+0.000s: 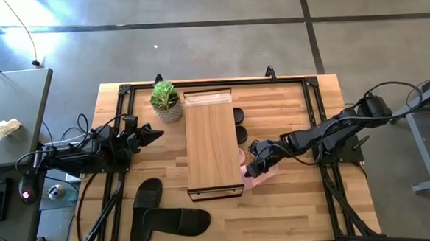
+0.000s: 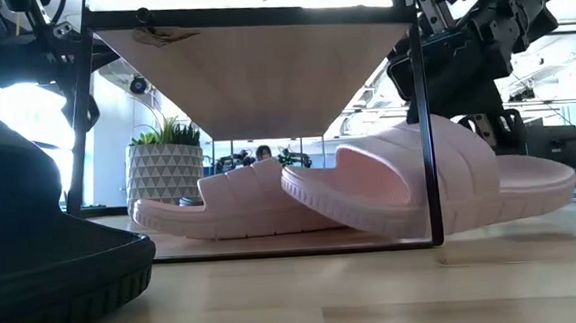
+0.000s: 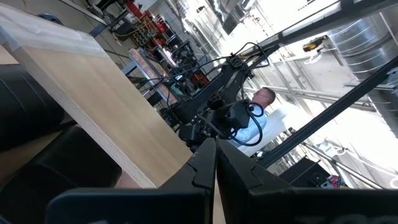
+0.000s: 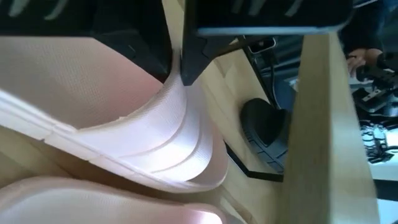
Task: Pick and place slides into the shelf
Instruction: Move the pink slide under the shelf
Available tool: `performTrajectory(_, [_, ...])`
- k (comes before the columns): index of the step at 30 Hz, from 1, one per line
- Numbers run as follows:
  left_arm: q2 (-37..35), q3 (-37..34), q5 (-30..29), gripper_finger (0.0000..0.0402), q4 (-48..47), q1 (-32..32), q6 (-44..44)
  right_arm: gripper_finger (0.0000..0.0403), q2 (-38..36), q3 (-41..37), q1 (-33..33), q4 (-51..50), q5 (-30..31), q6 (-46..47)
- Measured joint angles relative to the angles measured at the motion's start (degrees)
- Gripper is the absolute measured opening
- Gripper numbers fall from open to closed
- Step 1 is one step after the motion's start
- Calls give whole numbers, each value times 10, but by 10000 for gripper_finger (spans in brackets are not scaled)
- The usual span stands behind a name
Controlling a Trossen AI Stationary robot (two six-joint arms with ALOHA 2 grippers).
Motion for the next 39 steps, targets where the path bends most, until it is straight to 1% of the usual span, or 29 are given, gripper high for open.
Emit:
performTrajectory(8, [0,0,0,3,0,0,0,81,0,0,0,-6,-2,2])
performTrajectory(10, [0,0,2,3,1,0,-14,91,0,0,0,-8,-4,10])
performTrajectory(16, [0,0,-42,3,8,0,-38,101,0,0,0,-12,-12,10])
performTrajectory(18, [0,0,-39,3,10,0,-74,101,0,0,0,-12,-12,4])
performTrajectory(20, [0,0,-4,3,36,0,-88,101,0,0,0,-12,-12,0])
performTrajectory(22, [0,0,65,3,102,0,-81,101,0,0,0,-12,-12,0])
performTrajectory(25, [2,0,157,3,198,0,-98,101,0,0,0,-12,-13,-3])
performTrajectory(27, [2,9,190,3,211,-1,-111,101,0,0,0,-12,-13,-3])
performTrajectory(29, [4,25,192,3,177,-13,-108,101,-2,0,0,-12,-13,-2])
performTrajectory(32, [25,52,160,3,107,-46,-90,101,-10,0,0,-11,-12,0])
performTrajectory(35, [58,89,132,2,56,-85,-75,101,-27,1,0,-23,-1,0])
performTrajectory(37, [86,119,110,1,-4,-113,-60,101,-42,1,0,-50,7,0])
performTrajectory(39, [120,155,78,1,-85,-139,-44,101,-60,1,0,-81,21,-1])
